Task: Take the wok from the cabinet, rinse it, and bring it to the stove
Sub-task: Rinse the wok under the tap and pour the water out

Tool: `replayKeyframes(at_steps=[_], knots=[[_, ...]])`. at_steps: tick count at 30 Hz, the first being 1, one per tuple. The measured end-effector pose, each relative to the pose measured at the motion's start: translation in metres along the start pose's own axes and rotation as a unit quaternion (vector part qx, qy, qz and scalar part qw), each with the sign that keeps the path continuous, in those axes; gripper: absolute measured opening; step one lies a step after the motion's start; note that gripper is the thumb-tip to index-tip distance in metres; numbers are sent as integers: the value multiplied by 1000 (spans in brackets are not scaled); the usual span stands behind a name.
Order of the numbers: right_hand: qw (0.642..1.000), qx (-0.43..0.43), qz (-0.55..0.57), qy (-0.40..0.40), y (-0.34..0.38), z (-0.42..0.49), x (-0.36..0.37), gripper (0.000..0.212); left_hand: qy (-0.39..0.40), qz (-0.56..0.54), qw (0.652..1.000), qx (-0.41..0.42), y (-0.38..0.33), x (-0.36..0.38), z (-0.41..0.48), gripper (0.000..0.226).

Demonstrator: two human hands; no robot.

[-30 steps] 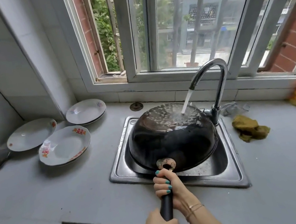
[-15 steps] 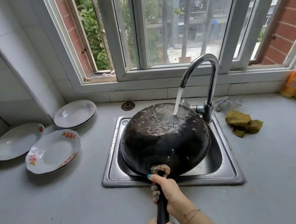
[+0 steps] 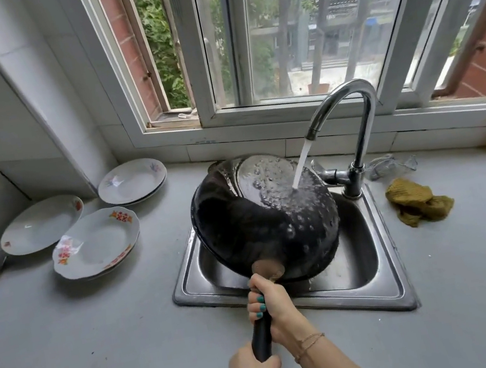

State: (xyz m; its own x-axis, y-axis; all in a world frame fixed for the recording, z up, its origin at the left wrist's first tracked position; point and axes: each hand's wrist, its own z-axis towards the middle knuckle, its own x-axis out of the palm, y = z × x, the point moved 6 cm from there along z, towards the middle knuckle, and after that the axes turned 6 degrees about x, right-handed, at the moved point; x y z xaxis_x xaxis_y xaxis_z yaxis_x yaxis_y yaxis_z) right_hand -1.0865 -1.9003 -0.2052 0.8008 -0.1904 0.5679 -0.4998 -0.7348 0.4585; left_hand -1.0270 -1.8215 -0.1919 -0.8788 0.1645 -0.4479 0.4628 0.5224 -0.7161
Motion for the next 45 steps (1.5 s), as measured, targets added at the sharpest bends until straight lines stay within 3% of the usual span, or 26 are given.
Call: replayKeyframes(at_steps=[6, 14, 23, 32, 38, 45], knots=[[1000, -2, -8, 8, 7, -1, 12, 37, -21, -15, 999, 20, -5, -9, 3, 5], [996, -30, -68, -47, 10, -5, 0, 27, 9, -47, 999, 20, -1, 5, 8, 7], [985, -53, -121, -114, 3, -8, -10, 24, 101, -184, 976, -50, 18, 24, 5, 5], [975, -70, -150, -147, -5, -17, -2, 23, 160, -262, 951, -30, 25, 21, -5, 6], [980, -70, -124, -141, -10, -23, 1, 27, 157, -260, 953, 3, 25, 15, -14, 7], [994, -59, -44, -77, -8, -21, 16, 31, 101, -192, 975, 43, 15, -5, -16, 5]])
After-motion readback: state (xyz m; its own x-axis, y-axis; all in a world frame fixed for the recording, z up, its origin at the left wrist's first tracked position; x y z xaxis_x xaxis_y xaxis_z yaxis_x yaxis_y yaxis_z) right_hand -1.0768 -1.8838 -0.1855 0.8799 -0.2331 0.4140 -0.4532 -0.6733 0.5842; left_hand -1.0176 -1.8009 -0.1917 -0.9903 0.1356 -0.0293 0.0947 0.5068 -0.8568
